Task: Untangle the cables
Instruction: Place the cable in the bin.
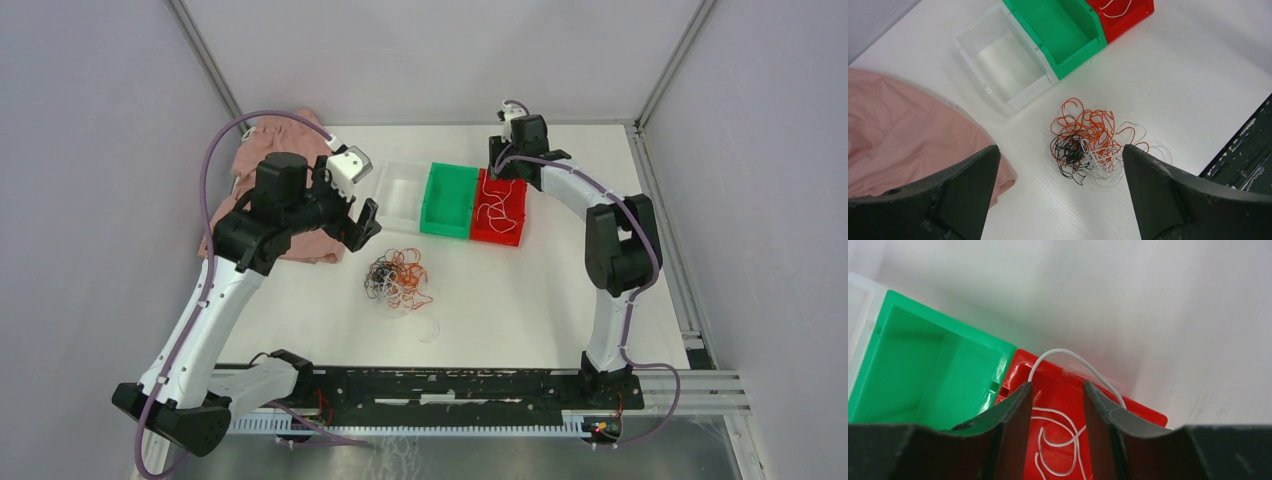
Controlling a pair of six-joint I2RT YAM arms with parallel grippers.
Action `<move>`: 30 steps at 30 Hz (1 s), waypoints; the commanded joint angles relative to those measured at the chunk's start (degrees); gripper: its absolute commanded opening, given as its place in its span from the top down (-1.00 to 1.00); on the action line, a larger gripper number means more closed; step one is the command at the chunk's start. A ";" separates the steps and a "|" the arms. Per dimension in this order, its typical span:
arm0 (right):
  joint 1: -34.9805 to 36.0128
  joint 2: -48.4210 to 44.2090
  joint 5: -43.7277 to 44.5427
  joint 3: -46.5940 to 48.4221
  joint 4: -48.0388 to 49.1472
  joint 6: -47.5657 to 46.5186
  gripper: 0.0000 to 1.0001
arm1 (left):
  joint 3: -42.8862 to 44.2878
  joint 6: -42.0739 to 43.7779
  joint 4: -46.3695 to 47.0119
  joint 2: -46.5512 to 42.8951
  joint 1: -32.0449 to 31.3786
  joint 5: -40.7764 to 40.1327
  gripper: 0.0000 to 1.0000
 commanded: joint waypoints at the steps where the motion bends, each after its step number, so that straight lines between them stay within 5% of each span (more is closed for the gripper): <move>1: -0.32 -3.30 -2.25 -2.65 4.34 1.56 0.13 | 1.33 1.26 2.16 -1.31 0.06 0.62 -0.99; 12: -0.35 -8.93 -2.55 -7.54 9.90 2.73 0.66 | 0.70 1.16 2.65 -1.97 -0.01 0.67 -0.99; 14: -0.38 -9.94 -3.27 -7.60 10.24 3.20 0.58 | 0.72 0.99 2.75 -2.05 0.04 0.89 -0.99; 16: -0.32 -10.57 -3.91 -7.59 10.43 4.27 0.21 | 0.57 0.94 2.78 -2.19 0.05 1.05 -0.99; 18: -0.30 -10.75 -4.26 -7.41 10.27 5.58 0.08 | 0.31 1.04 2.97 -2.36 0.04 1.00 -0.99; 30: 3.38 -9.92 3.25 -15.64 14.72 10.15 0.12 | -0.20 1.24 3.39 -2.84 -0.01 0.64 -0.99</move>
